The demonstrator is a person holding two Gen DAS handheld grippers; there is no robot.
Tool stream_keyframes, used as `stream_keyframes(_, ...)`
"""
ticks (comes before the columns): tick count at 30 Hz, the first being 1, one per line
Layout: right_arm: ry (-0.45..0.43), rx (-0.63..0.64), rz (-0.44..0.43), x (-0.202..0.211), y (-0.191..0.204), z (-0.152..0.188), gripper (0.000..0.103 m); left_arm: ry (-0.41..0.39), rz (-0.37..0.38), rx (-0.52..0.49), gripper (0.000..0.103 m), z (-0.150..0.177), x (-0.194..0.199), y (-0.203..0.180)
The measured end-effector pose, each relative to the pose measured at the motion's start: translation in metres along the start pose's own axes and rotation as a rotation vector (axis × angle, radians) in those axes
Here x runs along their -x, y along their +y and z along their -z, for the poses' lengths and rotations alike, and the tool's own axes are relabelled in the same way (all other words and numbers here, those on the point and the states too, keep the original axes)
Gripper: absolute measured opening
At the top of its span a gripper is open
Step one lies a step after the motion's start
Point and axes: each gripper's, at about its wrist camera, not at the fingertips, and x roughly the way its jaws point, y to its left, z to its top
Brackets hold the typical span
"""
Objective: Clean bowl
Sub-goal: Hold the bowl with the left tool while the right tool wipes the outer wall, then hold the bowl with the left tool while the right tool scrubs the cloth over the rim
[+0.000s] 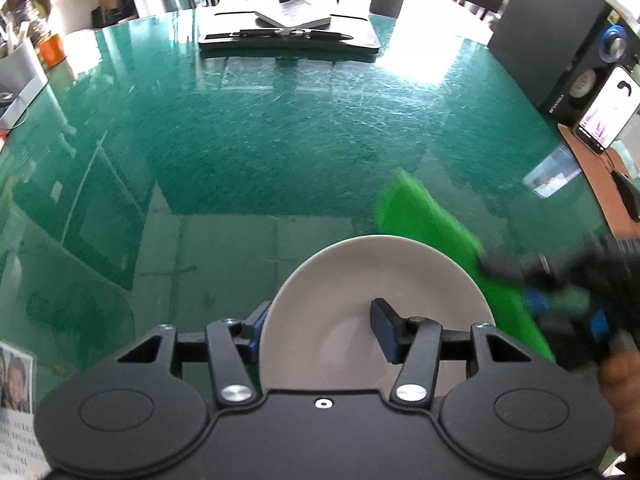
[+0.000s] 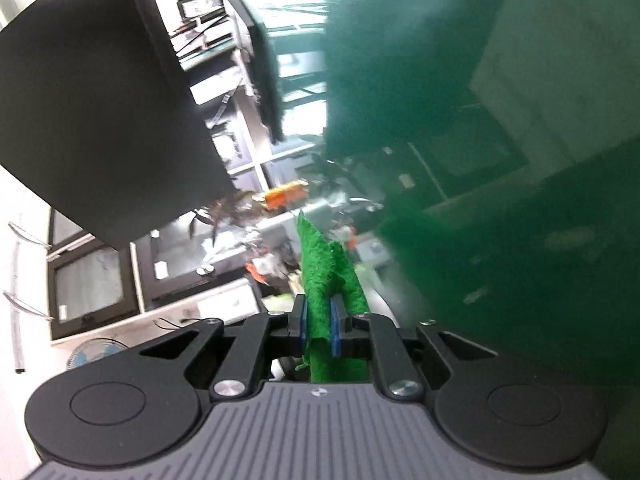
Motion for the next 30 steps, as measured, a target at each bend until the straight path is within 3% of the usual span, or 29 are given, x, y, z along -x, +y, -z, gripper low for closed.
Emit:
stream_keyframes(4,0.037,0.050,0.033,-0.014,0.014,-0.006,0.012,0.007,-0.017,-0.008,0.054,-0.001,0.001,-0.002)
stream_keyframes(10,0.095,0.064,0.081,0.019,0.009,0.015,0.012,0.009,-0.004,0.008,0.055,0.000,-0.001,-0.002)
stream_keyframes(19,0.046,0.116,0.075,-0.017,0.020,0.000,0.017,0.011,0.005,-0.011,0.059,0.002,0.000,-0.004)
stream_keyframes(25,0.063,0.092,0.077,0.028,0.009,0.024,0.017,0.001,0.012,-0.026,0.060,0.007,0.001,-0.006)
stream_keyframes(30,0.043,0.067,0.085,0.025,0.005,0.022,0.017,-0.007,0.005,-0.014,0.060,0.009,0.002,-0.007)
